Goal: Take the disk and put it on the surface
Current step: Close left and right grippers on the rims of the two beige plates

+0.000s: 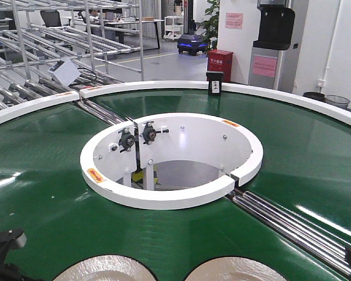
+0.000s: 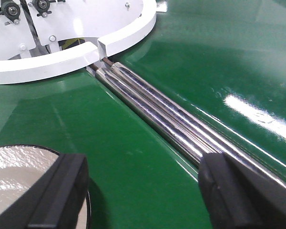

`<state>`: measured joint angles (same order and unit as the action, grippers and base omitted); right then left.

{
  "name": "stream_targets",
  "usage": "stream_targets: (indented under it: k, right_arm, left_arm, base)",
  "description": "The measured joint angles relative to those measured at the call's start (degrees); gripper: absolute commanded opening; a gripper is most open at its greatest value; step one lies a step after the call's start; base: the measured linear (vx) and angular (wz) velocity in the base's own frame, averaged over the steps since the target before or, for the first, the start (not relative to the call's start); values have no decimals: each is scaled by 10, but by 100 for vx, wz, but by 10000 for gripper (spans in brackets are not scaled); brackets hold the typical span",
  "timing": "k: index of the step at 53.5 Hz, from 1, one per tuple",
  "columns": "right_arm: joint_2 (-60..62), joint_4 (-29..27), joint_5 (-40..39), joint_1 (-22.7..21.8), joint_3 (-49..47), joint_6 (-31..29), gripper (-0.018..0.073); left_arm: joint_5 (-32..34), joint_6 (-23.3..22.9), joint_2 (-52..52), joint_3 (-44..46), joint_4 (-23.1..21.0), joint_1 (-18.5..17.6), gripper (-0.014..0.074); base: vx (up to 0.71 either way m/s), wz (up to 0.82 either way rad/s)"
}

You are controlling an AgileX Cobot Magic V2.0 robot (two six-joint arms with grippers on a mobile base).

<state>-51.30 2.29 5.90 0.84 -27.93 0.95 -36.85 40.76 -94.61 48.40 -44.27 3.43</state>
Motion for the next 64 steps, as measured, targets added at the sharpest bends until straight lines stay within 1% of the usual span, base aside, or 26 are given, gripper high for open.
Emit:
stream_targets:
  k: [12, 16, 19, 25, 26, 29, 33, 38, 39, 44, 49, 52, 57, 60, 64]
  right_arm:
    - [0, 0, 0, 0, 0, 0, 548]
    - [0, 0, 0, 0, 0, 0, 548]
    - [0, 0, 0, 0, 0, 0, 548]
    - [0, 0, 0, 0, 0, 0, 547]
    - [0, 0, 0, 0, 0, 0, 547]
    - [0, 0, 0, 0, 0, 0, 547]
    - [0, -1, 2, 0, 0, 0, 547]
    - [0, -10, 7, 0, 0, 0, 547]
    - [-1, -15, 9, 0, 0, 0, 547]
    - [-11, -51, 52, 0, -11, 0, 547]
    - [-41, -101, 130, 0, -42, 0, 547]
    - [-64, -129, 170, 0, -61, 0, 547]
    - [-116, -179, 227, -1, -95, -3, 540]
    - [-154, -208, 256, -7, -114, -10, 530]
    - [-209, -255, 280, -28, -129, -44, 514]
  left_arm:
    - [-48, 87, -36, 0, -77, 0, 521]
    - [-58, 105, -46, 3, -91, 1, 510]
    - [-66, 112, -52, 6, -98, 4, 486]
    - [-74, 126, -60, 9, -125, 6, 392]
    - [-75, 127, -61, 9, -130, 6, 356]
    - [-83, 131, -65, 9, -142, 6, 285]
    - [-108, 130, -65, 9, -171, 6, 155]
    - [-134, 129, -65, 9, -191, 6, -3]
    - [-139, 129, -65, 9, -195, 6, -11]
    - [-156, 129, -65, 12, -199, 6, -9]
    - [-176, 128, -65, 25, -196, 6, -7]
    - [-188, 117, -65, 37, -189, 7, -7]
    - [-203, 79, -62, 60, -165, 16, -6]
    - [-211, 57, -55, 75, -143, 29, -5]
    - [-219, 27, -39, 104, -127, 48, -5]
  base:
    - [0, 0]
    - [0, 0]
    - [0, 0]
    - [0, 0]
    - [0, 0]
    - [0, 0]
    - [0, 0]
    - [0, 0]
    - [0, 0]
    - [0, 0]
    - [0, 0]
    - [0, 0]
    - [0, 0]
    - [0, 0]
    - [0, 0]
